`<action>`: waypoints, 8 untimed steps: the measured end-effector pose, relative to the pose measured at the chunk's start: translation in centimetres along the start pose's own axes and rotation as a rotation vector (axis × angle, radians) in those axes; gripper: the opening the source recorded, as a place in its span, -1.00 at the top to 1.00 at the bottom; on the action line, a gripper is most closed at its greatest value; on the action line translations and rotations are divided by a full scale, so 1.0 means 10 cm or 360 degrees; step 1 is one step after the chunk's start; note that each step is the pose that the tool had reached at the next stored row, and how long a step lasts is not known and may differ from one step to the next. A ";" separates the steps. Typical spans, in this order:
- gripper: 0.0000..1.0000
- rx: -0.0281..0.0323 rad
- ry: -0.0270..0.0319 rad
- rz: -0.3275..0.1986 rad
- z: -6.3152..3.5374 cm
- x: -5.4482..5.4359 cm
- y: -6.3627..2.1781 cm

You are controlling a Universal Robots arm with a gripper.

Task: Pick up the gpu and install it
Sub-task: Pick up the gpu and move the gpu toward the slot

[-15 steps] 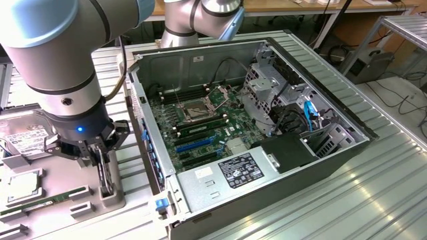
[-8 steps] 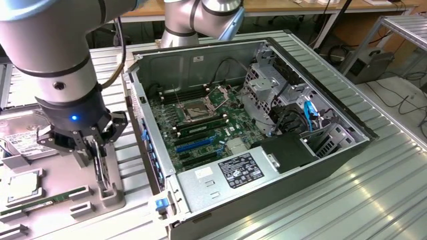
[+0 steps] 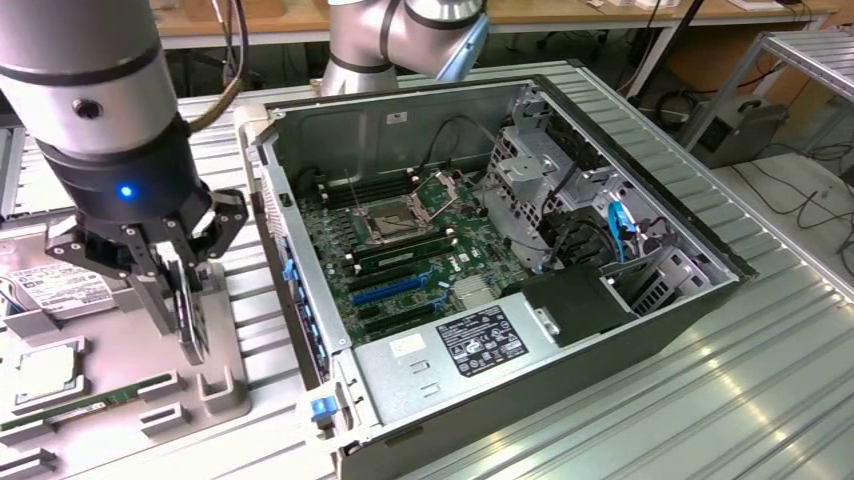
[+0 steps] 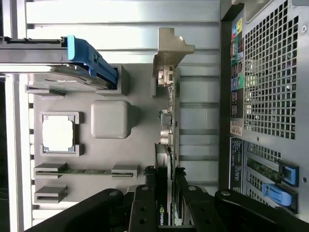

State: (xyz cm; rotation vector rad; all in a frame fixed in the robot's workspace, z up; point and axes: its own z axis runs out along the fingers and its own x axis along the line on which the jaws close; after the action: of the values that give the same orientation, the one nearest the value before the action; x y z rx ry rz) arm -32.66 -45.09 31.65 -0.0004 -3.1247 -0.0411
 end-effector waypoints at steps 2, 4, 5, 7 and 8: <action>0.47 0.00002 -0.00010 0.0000 -0.100 0.00 0.002; 0.47 0.00002 -0.00023 0.0000 -0.207 0.00 0.003; 0.47 0.00001 -0.00026 0.0000 -0.254 0.00 0.003; 0.47 0.00001 -0.00030 0.0000 -0.348 0.01 0.000; 0.47 0.00001 -0.00032 0.0000 -0.394 0.01 -0.001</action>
State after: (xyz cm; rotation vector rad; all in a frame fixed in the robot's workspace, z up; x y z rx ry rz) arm -32.66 -45.21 35.59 -0.0003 -3.1267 -0.0411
